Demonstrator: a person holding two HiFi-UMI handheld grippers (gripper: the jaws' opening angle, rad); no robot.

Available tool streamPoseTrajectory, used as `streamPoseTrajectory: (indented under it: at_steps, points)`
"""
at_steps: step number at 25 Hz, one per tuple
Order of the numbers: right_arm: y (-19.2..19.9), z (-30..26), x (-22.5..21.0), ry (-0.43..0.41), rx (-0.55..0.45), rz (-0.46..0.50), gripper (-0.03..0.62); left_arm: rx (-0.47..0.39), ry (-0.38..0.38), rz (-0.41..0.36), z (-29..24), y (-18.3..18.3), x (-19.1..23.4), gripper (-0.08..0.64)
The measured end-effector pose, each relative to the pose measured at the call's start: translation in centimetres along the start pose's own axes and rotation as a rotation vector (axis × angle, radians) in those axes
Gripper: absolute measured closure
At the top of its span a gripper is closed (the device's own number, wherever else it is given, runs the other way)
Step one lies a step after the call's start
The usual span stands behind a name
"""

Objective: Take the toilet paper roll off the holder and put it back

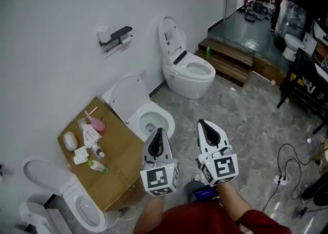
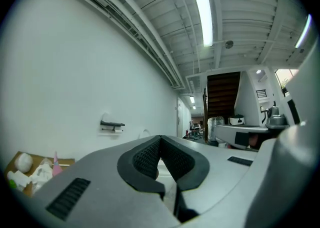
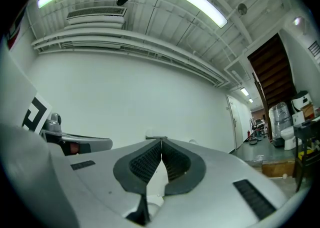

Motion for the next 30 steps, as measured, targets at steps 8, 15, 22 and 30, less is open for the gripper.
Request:
streamPoseTrajectory:
  at_steps: [8, 15, 22, 30]
  points:
    - [0.4, -7.4, -11.8, -0.028, -0.012, -0.012, 0.574, -0.009, -0.026, -0.015, -13.1, -0.6, -5.3, 0.554]
    - [1.5, -12.4, -20.8, -0.055, -0.007, -0.017, 0.574, 0.000, -0.045, -0.028, -22.6, 0.4, -9.4, 0.554]
    - [2.9, -17.1, -25.7, -0.072, 0.001, -0.028, 0.574, 0.010, -0.072, -0.034, -28.8, 1.2, -10.2, 0.554]
    - [5.4, -26.0, -28.8, -0.092, 0.018, -0.010, 0.574, -0.002, -0.080, -0.013, -38.2, 2.5, -7.5, 0.554]
Point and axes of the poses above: the fingertips, and each gripper's own axes: z backward along the fingers, x to its left, y out of its underside, the point moved 8 cm from there along z, backward along the fingers, and after that the axes turned 14 degrees about -y, right-handed, at the moved point
